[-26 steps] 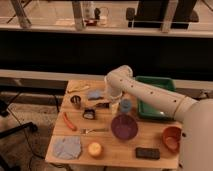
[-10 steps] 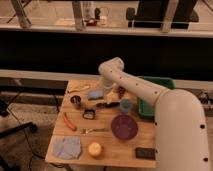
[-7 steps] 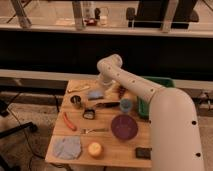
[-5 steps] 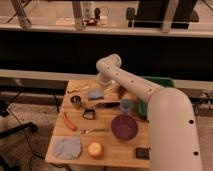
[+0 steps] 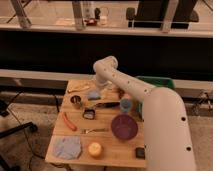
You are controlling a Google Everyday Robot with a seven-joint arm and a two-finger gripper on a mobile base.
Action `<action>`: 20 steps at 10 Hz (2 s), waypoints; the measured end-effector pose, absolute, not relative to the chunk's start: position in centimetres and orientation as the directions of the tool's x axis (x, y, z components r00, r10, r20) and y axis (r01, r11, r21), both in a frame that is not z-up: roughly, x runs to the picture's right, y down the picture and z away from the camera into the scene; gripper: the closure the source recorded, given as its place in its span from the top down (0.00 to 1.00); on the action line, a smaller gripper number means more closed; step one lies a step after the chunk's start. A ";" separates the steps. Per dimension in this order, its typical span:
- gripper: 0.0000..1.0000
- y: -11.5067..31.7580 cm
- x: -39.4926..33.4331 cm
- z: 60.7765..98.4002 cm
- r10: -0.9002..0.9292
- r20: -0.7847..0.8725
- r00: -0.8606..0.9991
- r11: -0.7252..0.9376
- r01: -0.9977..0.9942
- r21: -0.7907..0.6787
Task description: Place sponge in plastic cup
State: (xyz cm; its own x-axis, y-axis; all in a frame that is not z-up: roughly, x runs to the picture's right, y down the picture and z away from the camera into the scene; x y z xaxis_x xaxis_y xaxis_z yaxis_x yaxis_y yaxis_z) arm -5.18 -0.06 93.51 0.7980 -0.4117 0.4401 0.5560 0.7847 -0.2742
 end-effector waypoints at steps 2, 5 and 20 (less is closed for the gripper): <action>0.80 0.0 -6.0 94.4 -0.416 0.450 0.790 0.779 0.565 -0.272; 0.80 0.3 -6.4 95.8 -0.420 0.457 0.784 0.770 0.574 -0.279; 0.57 3.1 -6.1 99.8 -0.373 0.511 0.774 0.708 0.593 -0.382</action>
State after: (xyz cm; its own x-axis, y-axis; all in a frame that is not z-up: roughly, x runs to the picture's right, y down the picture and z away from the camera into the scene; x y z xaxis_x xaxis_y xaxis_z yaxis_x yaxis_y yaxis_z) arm -6.09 3.07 99.85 0.7743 -0.3726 0.5114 0.5934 0.7083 -0.3824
